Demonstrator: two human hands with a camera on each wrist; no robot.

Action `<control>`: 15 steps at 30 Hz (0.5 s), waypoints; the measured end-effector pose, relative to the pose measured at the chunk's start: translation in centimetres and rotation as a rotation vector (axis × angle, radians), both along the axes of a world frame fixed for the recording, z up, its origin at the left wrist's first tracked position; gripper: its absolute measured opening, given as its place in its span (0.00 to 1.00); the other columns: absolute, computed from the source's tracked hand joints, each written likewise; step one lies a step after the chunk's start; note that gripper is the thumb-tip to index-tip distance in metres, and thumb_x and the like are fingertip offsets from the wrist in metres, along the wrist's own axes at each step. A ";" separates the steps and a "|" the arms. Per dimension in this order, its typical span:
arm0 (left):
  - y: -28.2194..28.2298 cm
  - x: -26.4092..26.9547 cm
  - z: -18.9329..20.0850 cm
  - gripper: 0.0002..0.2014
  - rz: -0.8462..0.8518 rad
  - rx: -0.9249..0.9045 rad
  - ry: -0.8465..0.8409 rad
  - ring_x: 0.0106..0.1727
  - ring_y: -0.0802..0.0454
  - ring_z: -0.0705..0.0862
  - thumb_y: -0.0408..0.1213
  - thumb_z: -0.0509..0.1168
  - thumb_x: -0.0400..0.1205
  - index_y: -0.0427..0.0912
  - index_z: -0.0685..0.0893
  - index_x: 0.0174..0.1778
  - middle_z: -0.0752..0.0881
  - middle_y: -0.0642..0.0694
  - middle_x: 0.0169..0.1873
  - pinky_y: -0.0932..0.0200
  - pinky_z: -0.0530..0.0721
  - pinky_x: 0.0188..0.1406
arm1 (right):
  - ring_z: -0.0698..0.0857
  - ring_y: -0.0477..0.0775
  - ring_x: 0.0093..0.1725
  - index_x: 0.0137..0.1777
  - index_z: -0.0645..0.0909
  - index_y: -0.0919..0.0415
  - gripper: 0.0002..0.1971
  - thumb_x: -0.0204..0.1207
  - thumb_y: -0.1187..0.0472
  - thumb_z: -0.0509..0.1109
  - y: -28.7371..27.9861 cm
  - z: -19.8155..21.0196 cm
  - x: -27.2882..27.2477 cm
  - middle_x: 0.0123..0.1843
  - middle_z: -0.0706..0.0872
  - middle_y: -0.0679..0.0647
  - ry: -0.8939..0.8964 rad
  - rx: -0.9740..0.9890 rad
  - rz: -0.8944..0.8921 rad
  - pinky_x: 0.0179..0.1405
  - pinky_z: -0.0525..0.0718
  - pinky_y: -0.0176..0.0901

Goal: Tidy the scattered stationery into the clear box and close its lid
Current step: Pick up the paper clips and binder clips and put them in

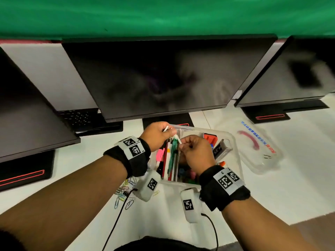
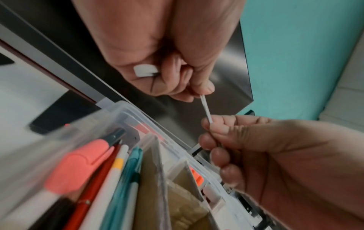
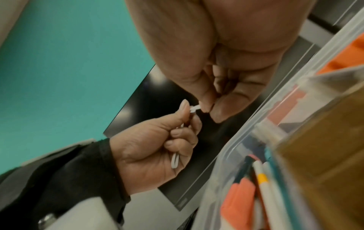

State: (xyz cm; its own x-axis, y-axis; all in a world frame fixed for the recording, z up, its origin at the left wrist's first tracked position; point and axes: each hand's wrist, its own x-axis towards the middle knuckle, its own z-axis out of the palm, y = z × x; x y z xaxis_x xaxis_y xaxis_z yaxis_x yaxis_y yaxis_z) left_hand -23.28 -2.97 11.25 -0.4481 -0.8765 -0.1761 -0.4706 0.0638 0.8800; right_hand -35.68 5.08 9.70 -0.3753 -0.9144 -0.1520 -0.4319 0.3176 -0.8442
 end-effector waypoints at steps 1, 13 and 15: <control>0.0 -0.8 -0.2 0.06 -0.020 0.004 -0.021 0.21 0.67 0.75 0.40 0.64 0.82 0.45 0.82 0.40 0.77 0.55 0.25 0.71 0.71 0.26 | 0.88 0.54 0.40 0.42 0.84 0.58 0.08 0.76 0.70 0.67 0.2 -0.1 -0.8 0.38 0.89 0.53 0.010 0.006 0.011 0.48 0.89 0.49; 0.8 -6.5 -2.2 0.29 0.046 0.641 0.246 0.77 0.37 0.69 0.47 0.58 0.85 0.43 0.59 0.81 0.66 0.37 0.78 0.42 0.74 0.73 | 0.90 0.62 0.44 0.50 0.84 0.62 0.10 0.72 0.57 0.73 -0.2 -2.3 -5.5 0.46 0.90 0.61 -0.045 0.154 -0.124 0.49 0.89 0.59; 0.6 -6.4 -1.6 0.28 0.102 0.666 0.289 0.78 0.34 0.67 0.44 0.58 0.85 0.42 0.59 0.80 0.65 0.31 0.77 0.44 0.73 0.73 | 0.89 0.63 0.43 0.50 0.82 0.61 0.07 0.74 0.60 0.72 -0.3 -2.3 -5.4 0.47 0.90 0.64 -0.058 0.169 -0.111 0.47 0.89 0.58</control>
State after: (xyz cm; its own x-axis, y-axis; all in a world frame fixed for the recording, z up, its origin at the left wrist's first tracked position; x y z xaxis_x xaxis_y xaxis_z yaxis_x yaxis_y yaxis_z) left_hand -29.64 -2.36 9.62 -0.4793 -0.6647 -0.5731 -0.1890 -0.5595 0.8070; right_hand -41.08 4.77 7.36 -0.4583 -0.8275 -0.3243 -0.3383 0.4999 -0.7973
